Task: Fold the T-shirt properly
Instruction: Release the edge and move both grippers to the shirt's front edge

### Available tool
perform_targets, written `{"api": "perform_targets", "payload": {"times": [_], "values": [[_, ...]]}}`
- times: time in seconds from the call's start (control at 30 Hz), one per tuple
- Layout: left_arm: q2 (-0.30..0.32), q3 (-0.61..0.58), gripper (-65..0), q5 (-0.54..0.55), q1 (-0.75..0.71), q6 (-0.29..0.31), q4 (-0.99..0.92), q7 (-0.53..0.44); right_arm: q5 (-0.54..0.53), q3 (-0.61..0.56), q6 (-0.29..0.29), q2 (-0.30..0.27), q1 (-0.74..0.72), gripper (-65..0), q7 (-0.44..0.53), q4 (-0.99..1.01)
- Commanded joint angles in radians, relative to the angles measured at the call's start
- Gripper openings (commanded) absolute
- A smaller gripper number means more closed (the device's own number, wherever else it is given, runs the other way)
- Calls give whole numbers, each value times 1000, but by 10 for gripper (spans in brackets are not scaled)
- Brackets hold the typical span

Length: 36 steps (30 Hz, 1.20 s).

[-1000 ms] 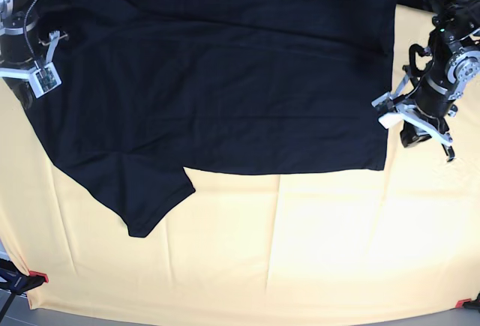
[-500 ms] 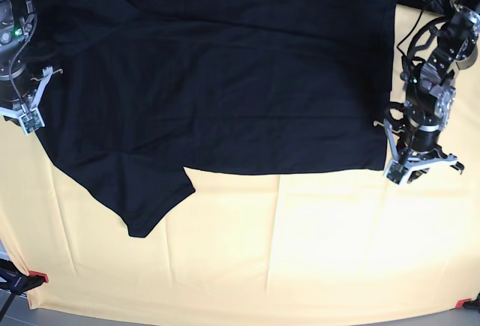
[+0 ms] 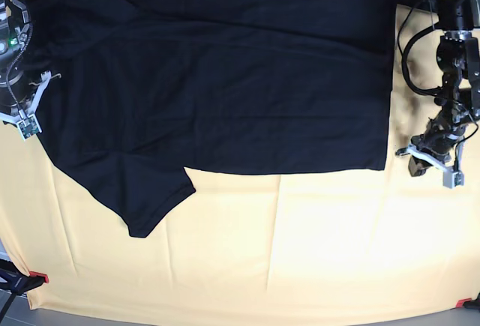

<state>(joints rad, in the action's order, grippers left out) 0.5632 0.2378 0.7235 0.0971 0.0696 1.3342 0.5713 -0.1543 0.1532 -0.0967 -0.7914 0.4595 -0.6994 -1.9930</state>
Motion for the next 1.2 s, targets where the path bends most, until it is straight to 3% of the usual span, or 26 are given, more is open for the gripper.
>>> {"api": "perform_targets", "payload": {"times": [0.0,0.1,0.13,0.5,0.73,1.07,1.17], "values": [[19,10,-557,34,18,41,-1,-13,12,12,10,-20,-8,-650,14,-11],[18,8,-331,59,17,192,-23,13,12,12,10,-20,-8,-650,15,-11],[18,5,-293,64,18,224,-27,13,12,12,10,-20,-8,-650,14,-11],[16,-5,-288,64,20,233,-31,35,12,12,10,-20,-8,-650,14,-11],[14,-110,-288,23,34,206,-31,19,12,12,10,-20,-11,-650,14,-11],[-68,-146,-288,11,59,209,-32,70,13,12,10,-20,-11,-650,6,-11],[-84,-146,-288,23,59,238,-32,92,12,12,10,-20,-11,-650,7,-11]]}}
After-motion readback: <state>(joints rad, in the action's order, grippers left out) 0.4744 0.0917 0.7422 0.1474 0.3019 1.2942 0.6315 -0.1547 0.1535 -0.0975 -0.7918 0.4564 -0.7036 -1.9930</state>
